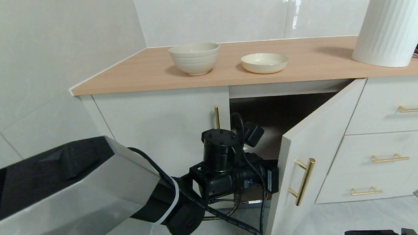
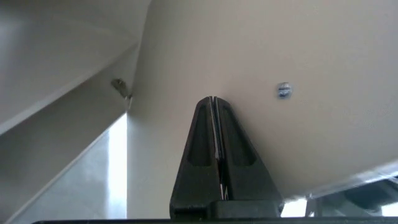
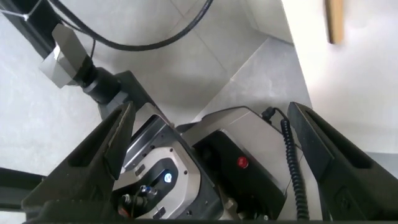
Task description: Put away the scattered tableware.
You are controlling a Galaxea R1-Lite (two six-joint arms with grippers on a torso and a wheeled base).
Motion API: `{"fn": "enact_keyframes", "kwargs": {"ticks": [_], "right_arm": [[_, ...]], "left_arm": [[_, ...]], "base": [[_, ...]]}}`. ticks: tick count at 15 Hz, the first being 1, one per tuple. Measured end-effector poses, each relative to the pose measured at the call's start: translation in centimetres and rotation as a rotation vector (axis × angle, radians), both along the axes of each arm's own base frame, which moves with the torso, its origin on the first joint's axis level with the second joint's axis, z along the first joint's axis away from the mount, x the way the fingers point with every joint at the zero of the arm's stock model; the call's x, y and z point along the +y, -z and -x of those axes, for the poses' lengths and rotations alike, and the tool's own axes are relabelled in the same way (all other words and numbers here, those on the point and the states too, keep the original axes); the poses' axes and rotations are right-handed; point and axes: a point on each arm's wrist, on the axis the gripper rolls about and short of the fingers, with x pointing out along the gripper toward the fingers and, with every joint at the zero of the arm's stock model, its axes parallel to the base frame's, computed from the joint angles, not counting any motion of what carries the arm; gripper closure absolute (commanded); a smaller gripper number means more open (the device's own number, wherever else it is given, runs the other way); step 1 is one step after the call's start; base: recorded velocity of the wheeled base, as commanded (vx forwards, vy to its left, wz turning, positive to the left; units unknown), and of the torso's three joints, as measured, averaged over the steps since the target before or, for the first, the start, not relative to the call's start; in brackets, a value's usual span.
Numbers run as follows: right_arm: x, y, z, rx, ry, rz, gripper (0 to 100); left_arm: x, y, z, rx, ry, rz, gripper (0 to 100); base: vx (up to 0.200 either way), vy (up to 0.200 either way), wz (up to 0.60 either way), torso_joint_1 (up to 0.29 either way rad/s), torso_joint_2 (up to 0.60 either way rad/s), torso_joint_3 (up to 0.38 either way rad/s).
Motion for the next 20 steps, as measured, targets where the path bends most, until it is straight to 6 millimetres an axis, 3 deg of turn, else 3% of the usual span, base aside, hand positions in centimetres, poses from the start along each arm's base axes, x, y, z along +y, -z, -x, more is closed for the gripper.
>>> {"fn": "enact_keyframes", "kwargs": {"ticks": [3, 12, 18, 20], "right_arm": [[0.0, -0.2, 0.2, -0.014, -0.013, -0.007, 0], [0.1, -0.3, 0.6, -0.026, -0.034, -0.012, 0], [0.2, -0.4, 3.4, -0.029, -0.206, -0.013, 0], [0.2, -0.6, 4.1, -0.049, -0.257, -0.019, 0]], "left_arm": [[-1.0, -0.2, 0.2, 0.001, 0.01, -0.004, 100], [-3.1, -0.7, 1.4, -0.011, 0.036, 0.002, 100], [-7.1, -1.2, 6.2, -0.003, 0.142, -0.019, 100], [-8.5, -1.7, 9.0, -0.002, 0.191, -0.033, 100]], "base": [[-0.133, 0.0, 0.0, 0.002, 0.0, 0.003], [0.0, 0.0, 0.0, 0.0, 0.0, 0.0], [0.0, 0.0, 0.0, 0.0, 0.0, 0.0], [0.0, 0.0, 0.0, 0.0, 0.0, 0.0]]}}
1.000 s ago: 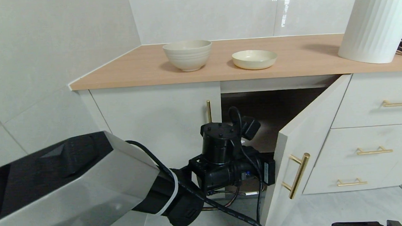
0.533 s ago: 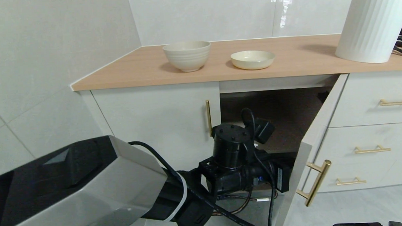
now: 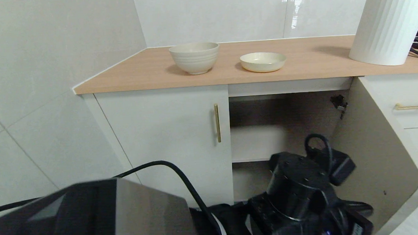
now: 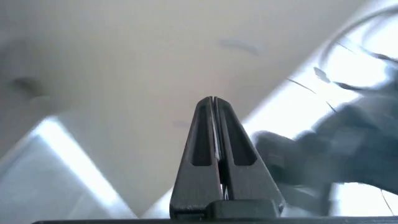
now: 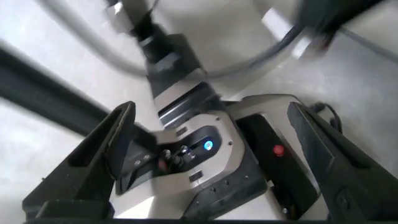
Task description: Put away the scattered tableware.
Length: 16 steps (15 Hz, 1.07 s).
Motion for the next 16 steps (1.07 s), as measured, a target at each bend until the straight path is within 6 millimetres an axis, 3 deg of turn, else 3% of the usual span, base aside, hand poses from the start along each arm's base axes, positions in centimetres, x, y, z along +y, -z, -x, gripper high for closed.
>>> {"fn": "enact_keyframes", "kwargs": {"ticks": [5, 9, 13, 16], "right_arm": [[-0.1, -0.3, 0.3, -0.039, -0.028, -0.007, 0], [0.1, -0.7, 0.1, -0.047, -0.028, -0.013, 0], [1.7, -2.1, -2.3, -0.02, 0.012, 0.016, 0], [3.8, -3.8, -7.6, -0.022, 0.12, 0.062, 0]], "left_arm": [[1.0, -1.8, -0.7, -0.034, -0.097, 0.038, 100], [6.0, -3.2, -3.6, -0.036, -0.233, 0.033, 100], [14.1, -3.8, -5.4, -0.031, -0.417, -0.002, 100], [22.3, -3.8, -6.3, -0.038, -0.621, -0.051, 100]], "base": [[0.0, 0.0, 0.0, 0.0, 0.0, 0.0], [0.0, 0.0, 0.0, 0.0, 0.0, 0.0], [0.0, 0.0, 0.0, 0.0, 0.0, 0.0], [0.0, 0.0, 0.0, 0.0, 0.0, 0.0]]}}
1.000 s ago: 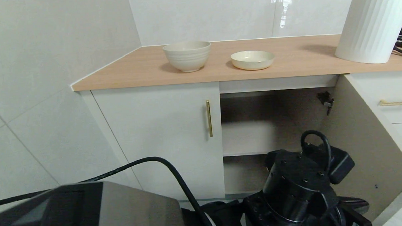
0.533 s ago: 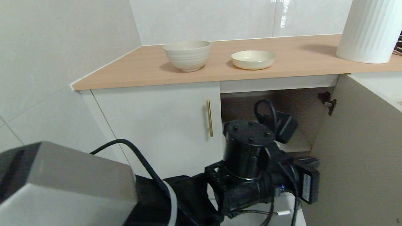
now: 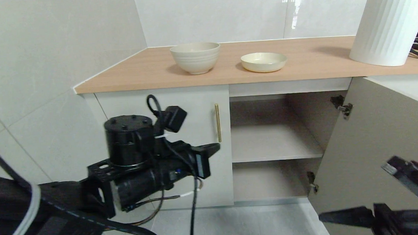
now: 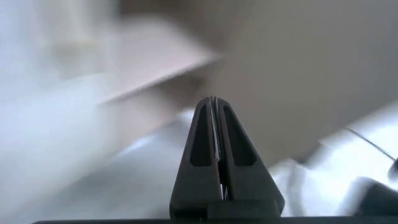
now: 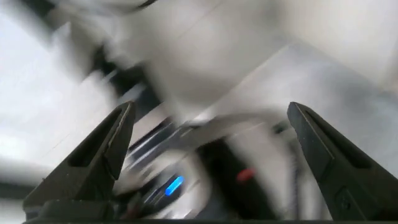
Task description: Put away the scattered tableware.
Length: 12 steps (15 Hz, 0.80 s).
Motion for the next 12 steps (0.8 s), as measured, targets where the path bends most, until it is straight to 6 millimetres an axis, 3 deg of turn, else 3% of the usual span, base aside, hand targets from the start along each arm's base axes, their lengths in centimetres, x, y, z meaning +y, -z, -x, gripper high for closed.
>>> {"fn": "enact_keyframes", "kwargs": {"ticks": [3, 6, 7, 9, 12], "right_arm": [[1.8, -1.4, -6.0, -0.069, 0.136, 0.061, 0], [2.9, -2.6, -10.6, -0.127, 0.43, 0.172, 0], [3.0, -3.1, -11.5, -0.126, 0.535, 0.222, 0], [2.9, -3.9, -11.4, -0.1, 0.57, 0.262, 0], [1.8, -5.2, -9.5, -0.047, 0.584, 0.273, 0]], "left_arm": [[5.5, 0.3, 0.9, -0.008, -0.138, -0.055, 100], [7.4, -0.1, 2.6, -0.003, -0.171, -0.108, 100], [8.0, -0.2, 2.9, 0.032, -0.188, -0.133, 0], [9.1, -1.4, 3.0, 0.011, -0.226, -0.118, 0], [9.8, -2.1, 3.2, -0.018, -0.205, -0.092, 0]], "base": [[0.0, 0.0, 0.0, 0.0, 0.0, 0.0], [0.0, 0.0, 0.0, 0.0, 0.0, 0.0], [0.0, 0.0, 0.0, 0.0, 0.0, 0.0], [0.0, 0.0, 0.0, 0.0, 0.0, 0.0], [0.0, 0.0, 0.0, 0.0, 0.0, 0.0]]}}
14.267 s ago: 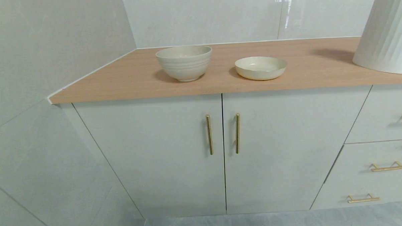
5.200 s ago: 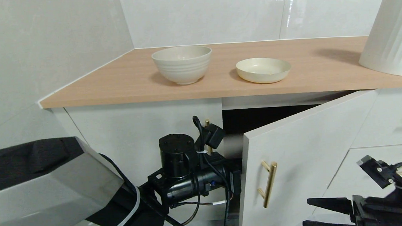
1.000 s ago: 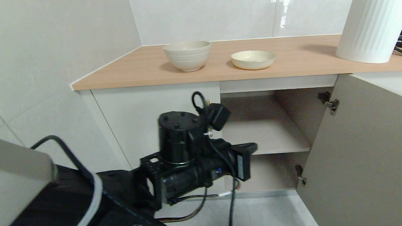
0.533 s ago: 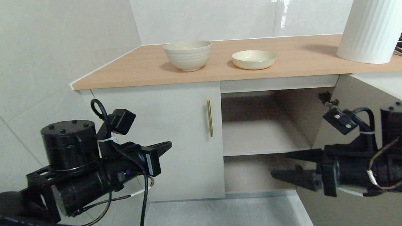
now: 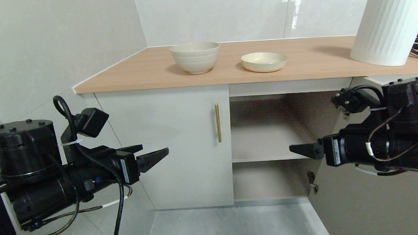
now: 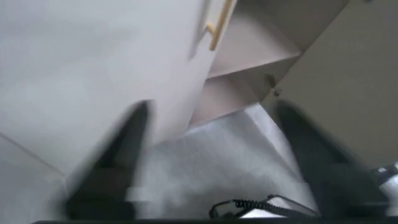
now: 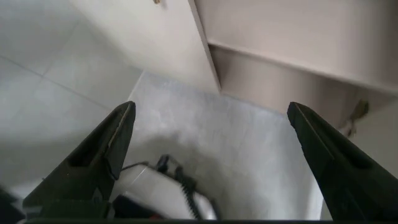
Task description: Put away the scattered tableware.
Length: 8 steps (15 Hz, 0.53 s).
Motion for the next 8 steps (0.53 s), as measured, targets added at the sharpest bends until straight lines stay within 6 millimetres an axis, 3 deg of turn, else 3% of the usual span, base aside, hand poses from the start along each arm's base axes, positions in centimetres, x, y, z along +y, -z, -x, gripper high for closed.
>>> {"fn": "enact_keyframes", "kwargs": {"ticks": [3, 8], "right_arm": [[-0.8, -1.6, 1.5, 0.005, 0.015, -0.022, 0], [-1.0, -2.3, 2.0, -0.012, 0.008, -0.032, 0]], "left_arm": [[0.2, -0.6, 0.2, -0.026, -0.006, 0.006, 0], [0.3, -1.1, 0.4, -0.041, -0.009, 0.01, 0]], "base": [[0.0, 0.0, 0.0, 0.0, 0.0, 0.0], [0.0, 0.0, 0.0, 0.0, 0.0, 0.0]]}}
